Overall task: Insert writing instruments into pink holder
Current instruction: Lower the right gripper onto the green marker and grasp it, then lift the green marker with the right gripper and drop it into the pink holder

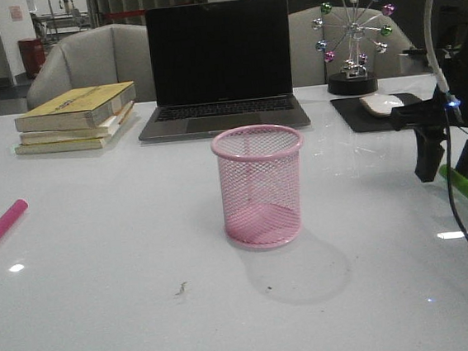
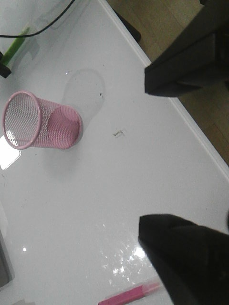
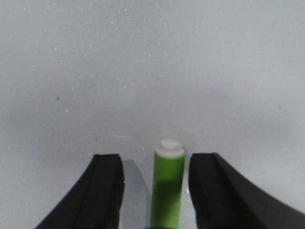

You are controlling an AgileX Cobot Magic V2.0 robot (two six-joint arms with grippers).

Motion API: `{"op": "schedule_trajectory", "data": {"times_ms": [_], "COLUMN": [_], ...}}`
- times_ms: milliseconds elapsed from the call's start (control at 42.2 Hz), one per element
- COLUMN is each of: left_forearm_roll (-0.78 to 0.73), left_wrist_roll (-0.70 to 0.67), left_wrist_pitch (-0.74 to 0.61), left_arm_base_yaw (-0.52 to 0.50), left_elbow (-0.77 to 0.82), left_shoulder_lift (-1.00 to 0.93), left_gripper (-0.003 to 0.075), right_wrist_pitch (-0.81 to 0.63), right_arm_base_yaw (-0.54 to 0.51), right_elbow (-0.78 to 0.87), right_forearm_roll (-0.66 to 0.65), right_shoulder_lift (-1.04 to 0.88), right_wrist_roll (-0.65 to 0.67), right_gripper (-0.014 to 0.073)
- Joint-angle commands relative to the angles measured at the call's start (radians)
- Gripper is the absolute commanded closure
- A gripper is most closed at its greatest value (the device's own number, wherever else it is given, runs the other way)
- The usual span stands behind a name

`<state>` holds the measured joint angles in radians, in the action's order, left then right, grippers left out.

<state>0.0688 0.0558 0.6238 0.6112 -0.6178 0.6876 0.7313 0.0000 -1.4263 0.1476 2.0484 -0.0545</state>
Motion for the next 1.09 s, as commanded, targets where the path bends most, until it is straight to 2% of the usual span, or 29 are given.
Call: {"op": "schedule_trajectory", "data": {"times_ms": [0, 95, 190, 332, 427, 569, 735, 806, 877, 1067], "left_forearm_roll": [0.01, 0.01, 0.01, 0.01, 0.01, 0.01, 0.01, 0.01, 0.01, 0.01], "left_wrist_roll": [-0.002, -0.002, -0.002, -0.002, -0.002, -0.002, -0.002, -0.002, -0.002, -0.002], "left_wrist_pitch": [-0.076, -0.076, -0.076, -0.076, -0.076, -0.076, -0.076, -0.076, -0.076, -0.076], "left_arm_base_yaw": [0.007, 0.007, 0.007, 0.007, 0.007, 0.007, 0.007, 0.007, 0.007, 0.007], "left_elbow": [-0.028, -0.028, -0.028, -0.028, -0.028, -0.028, -0.028, -0.028, -0.028, -0.028], "left_shoulder_lift": [0.001, 0.001, 0.001, 0.001, 0.001, 0.001, 0.001, 0.001, 0.001, 0.001], "left_gripper": [0.0159, 0.0159, 0.0159, 0.0159, 0.0159, 0.0159, 0.0159, 0.0159, 0.0159, 0.0159], "right_wrist_pitch": [0.031, 0.035, 0.034, 0.004, -0.096, -0.419, -0.998, -1.188, -1.316, -1.384], "right_arm_base_yaw": [-0.004, -0.004, -0.004, 0.0, 0.02, 0.104, 0.289, 0.368, 0.433, 0.555], "right_elbow": [-0.05, -0.058, -0.06, -0.053, -0.012, 0.148, 0.411, 0.489, 0.533, 0.545], "right_forearm_roll": [0.003, -0.006, -0.013, -0.013, 0.0, 0.058, 0.084, 0.084, 0.084, 0.083], "right_shoulder_lift": [-0.033, -0.039, -0.049, -0.1, -0.177, -0.358, -0.543, -0.577, -0.582, -0.536], "right_wrist_roll": [0.002, 0.002, 0.002, 0.002, 0.002, 0.002, 0.002, 0.002, 0.002, 0.014], "right_gripper": [0.0259, 0.0422, 0.0538, 0.0536, 0.0536, 0.0536, 0.0536, 0.0536, 0.0536, 0.0536]}}
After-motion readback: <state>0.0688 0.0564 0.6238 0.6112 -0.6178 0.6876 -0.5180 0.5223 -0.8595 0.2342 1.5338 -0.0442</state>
